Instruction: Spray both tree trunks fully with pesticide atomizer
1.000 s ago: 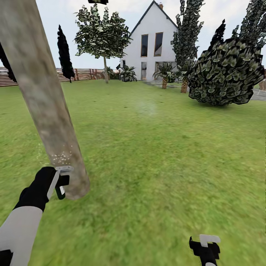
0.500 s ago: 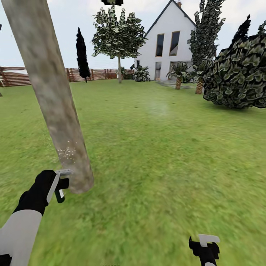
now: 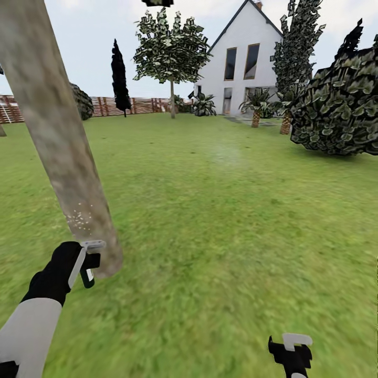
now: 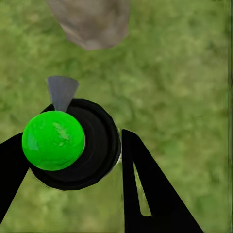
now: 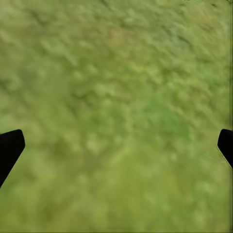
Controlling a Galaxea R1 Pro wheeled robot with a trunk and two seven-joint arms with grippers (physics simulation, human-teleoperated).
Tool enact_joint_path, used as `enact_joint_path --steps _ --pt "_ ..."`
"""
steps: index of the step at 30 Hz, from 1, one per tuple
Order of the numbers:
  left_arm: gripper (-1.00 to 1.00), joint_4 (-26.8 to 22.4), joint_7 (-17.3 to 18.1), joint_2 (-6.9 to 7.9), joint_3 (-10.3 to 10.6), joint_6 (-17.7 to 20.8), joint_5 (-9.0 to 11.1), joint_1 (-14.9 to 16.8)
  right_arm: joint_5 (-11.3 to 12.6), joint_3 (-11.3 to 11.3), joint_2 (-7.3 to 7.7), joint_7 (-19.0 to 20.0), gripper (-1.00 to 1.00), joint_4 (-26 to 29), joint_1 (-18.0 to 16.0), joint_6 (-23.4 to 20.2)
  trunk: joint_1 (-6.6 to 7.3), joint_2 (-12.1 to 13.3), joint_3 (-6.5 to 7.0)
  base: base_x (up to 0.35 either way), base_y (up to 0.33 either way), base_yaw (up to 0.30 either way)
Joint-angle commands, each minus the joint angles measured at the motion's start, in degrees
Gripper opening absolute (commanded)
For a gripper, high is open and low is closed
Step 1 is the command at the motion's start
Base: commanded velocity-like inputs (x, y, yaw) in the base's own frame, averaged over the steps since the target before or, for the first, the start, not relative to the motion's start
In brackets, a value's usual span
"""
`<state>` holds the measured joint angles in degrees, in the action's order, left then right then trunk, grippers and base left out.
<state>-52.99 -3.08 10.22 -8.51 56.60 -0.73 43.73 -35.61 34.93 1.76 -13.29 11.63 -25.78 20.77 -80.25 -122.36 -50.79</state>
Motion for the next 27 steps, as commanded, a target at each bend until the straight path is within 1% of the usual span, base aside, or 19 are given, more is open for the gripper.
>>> enact_joint_path --steps 1,5,8,21,27 --pt "-1.0 -0.08 -0.09 -0.02 -0.01 0.26 -0.07 0.04 -0.6 0.4 0.0 -0.17 1.0 -0.12 -0.06 0.24 -0.01 -0.02 -0.05 0.156 -0.261 0.0" --pt "-1.0 -0.34 -0.09 -0.02 0.09 0.26 -0.06 0.04 -0.6 0.4 0.0 -0.21 1.0 -0.12 -0.06 0.24 -0.01 -0.02 -0.05 0.156 -0.261 0.007" --pt "-1.0 -0.6 -0.09 -0.02 0.15 0.26 -0.1 0.04 -0.6 0.4 0.0 -0.23 1.0 -0.12 -0.06 0.24 -0.01 -0.02 -0.05 0.159 -0.256 0.141" --pt "-1.0 -0.88 -0.07 -0.02 0.14 0.26 -0.06 0.04 -0.6 0.4 0.0 -0.19 1.0 -0.12 -0.06 0.24 -0.01 -0.02 -0.05 0.182 -0.237 0.269" --pt "-1.0 -0.97 -0.04 0.23 -0.28 0.39 -0.19 0.42 -0.6 0.4 0.0 -0.21 1.0 -0.12 -0.06 0.24 -0.01 -0.02 -0.05 0.23 -0.198 0.267"
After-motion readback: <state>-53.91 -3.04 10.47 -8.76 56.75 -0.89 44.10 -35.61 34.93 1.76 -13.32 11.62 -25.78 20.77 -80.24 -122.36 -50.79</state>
